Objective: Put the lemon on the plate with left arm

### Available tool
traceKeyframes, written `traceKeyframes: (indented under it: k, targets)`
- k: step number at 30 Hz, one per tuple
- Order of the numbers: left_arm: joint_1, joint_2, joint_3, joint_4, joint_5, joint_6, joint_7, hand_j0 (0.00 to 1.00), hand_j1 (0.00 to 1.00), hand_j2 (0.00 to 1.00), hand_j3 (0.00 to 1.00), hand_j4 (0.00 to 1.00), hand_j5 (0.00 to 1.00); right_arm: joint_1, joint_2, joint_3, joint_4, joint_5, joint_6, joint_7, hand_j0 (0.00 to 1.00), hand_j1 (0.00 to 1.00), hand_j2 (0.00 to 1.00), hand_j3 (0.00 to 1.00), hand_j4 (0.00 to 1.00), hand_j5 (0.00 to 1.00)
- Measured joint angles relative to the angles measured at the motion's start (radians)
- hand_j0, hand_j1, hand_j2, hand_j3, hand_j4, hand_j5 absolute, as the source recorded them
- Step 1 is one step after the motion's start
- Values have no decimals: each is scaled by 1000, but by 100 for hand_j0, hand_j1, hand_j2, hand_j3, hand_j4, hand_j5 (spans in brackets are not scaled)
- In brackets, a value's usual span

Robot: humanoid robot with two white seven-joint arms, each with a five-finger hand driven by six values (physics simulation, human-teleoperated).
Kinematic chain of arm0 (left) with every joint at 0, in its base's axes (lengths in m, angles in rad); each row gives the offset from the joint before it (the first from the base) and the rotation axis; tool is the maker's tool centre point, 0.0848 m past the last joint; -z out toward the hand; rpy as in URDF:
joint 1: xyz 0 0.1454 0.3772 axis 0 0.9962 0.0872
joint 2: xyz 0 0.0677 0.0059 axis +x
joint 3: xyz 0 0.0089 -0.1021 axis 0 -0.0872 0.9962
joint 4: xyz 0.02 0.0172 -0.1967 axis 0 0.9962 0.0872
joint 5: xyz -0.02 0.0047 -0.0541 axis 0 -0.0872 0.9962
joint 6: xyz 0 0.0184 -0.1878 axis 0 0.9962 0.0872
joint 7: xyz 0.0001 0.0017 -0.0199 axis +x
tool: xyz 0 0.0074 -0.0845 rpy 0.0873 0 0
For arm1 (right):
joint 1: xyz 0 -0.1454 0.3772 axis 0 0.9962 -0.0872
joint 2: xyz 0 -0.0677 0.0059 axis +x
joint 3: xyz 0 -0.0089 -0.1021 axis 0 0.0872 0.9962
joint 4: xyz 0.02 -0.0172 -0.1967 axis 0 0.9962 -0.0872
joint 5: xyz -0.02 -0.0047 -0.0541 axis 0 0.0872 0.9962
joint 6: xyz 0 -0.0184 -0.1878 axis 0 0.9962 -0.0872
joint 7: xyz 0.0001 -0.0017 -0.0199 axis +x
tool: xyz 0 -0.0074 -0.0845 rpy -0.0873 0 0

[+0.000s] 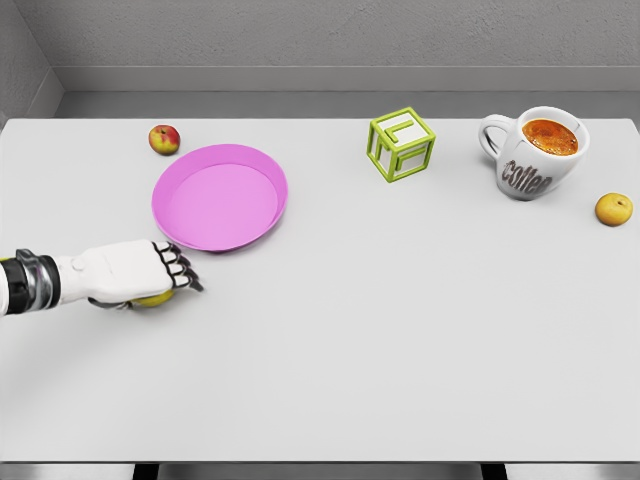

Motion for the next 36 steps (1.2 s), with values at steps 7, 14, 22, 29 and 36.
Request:
traceKeyframes:
  k: [7, 14, 22, 29, 36]
  targets:
    - [0, 0, -1, 0, -17, 0, 0, 76, 76, 76, 76, 76, 76, 0, 0, 0, 0, 0, 0, 0, 100, 100, 100, 100, 100, 100]
    - [0, -1, 0, 1, -24, 1, 1, 73, 73, 73, 73, 73, 73, 0, 0, 0, 0, 0, 0, 0, 100, 100, 100, 100, 100, 100]
    - [-2, 0, 6, 2, -20, 0, 0, 70, 70, 70, 70, 70, 70, 0, 0, 0, 0, 0, 0, 0, 100, 100, 100, 100, 100, 100]
    - [-25, 0, 15, 3, -11, 0, 0, 70, 70, 70, 70, 70, 70, 0, 0, 0, 0, 0, 0, 0, 100, 100, 100, 100, 100, 100]
    - [-43, -1, 16, 11, -8, 0, 0, 70, 70, 70, 70, 70, 70, 0, 0, 0, 0, 0, 0, 0, 100, 100, 100, 100, 100, 100]
